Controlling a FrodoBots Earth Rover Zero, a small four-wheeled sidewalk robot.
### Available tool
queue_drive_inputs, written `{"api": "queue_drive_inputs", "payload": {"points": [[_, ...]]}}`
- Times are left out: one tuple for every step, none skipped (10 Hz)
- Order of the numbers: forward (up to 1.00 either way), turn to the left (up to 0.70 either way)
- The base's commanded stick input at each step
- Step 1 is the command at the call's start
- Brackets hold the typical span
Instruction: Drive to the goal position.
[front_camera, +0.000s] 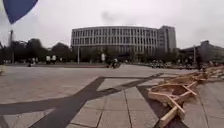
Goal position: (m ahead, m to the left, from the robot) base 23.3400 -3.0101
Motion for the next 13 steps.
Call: {"api": "queue_drive_inputs", "payload": {"points": [[0.55, -0.13], [0.55, -0.13], [0.55, -0.13], [0.55, -0.13], [0.55, -0.13], [0.55, -0.13], [0.55, -0.13], [0.55, -0.13], [0.55, -0.13], [0.55, -0.13], [0.55, -0.13], [0.57, -0.14], [0.59, -0.06]]}}
